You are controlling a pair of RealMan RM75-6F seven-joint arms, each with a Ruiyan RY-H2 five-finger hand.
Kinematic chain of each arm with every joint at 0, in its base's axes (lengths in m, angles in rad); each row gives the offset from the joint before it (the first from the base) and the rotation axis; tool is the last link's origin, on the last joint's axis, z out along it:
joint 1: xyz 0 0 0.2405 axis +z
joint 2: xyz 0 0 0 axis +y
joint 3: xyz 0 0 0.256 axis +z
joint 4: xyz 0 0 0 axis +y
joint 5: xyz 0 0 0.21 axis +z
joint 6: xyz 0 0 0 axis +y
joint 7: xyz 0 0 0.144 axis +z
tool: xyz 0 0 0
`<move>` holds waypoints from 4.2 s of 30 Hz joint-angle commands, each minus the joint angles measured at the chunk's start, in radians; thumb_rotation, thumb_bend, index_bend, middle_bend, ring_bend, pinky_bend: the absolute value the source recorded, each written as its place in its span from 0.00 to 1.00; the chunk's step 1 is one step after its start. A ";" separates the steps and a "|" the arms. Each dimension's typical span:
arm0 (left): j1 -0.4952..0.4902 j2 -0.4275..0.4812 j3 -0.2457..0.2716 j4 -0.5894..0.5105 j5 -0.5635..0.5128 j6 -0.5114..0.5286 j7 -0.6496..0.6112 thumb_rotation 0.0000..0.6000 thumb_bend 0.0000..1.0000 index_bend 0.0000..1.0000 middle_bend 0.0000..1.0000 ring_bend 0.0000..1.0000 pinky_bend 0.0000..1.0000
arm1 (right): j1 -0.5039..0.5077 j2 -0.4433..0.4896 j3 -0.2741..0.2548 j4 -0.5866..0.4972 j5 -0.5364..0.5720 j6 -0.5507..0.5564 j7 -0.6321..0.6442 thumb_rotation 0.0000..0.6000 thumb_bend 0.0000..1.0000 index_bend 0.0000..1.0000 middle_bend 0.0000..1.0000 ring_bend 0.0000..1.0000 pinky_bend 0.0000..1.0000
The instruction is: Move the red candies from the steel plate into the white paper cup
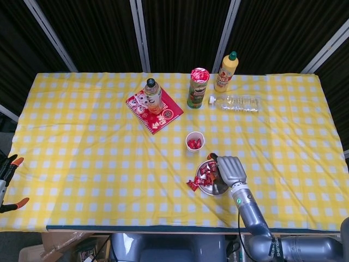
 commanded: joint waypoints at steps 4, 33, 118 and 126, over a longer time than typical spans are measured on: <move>0.002 -0.007 -0.002 0.002 0.003 0.008 0.015 1.00 0.01 0.00 0.00 0.00 0.00 | -0.040 -0.028 -0.038 0.042 -0.032 -0.003 0.019 1.00 0.42 0.31 0.82 0.85 0.97; -0.007 -0.005 -0.006 -0.003 -0.021 -0.021 0.017 1.00 0.01 0.00 0.00 0.00 0.00 | -0.055 -0.148 -0.007 0.233 -0.018 -0.136 0.056 1.00 0.48 0.59 0.82 0.85 0.97; -0.004 0.009 -0.006 -0.015 -0.027 -0.027 -0.016 1.00 0.01 0.00 0.00 0.00 0.00 | 0.150 -0.118 0.240 0.225 0.077 -0.090 0.000 1.00 0.38 0.21 0.82 0.85 0.97; -0.006 0.010 -0.004 -0.014 -0.020 -0.028 -0.020 1.00 0.01 0.00 0.00 0.00 0.00 | 0.086 -0.041 0.142 0.020 -0.015 -0.021 -0.042 1.00 0.38 0.22 0.82 0.85 0.97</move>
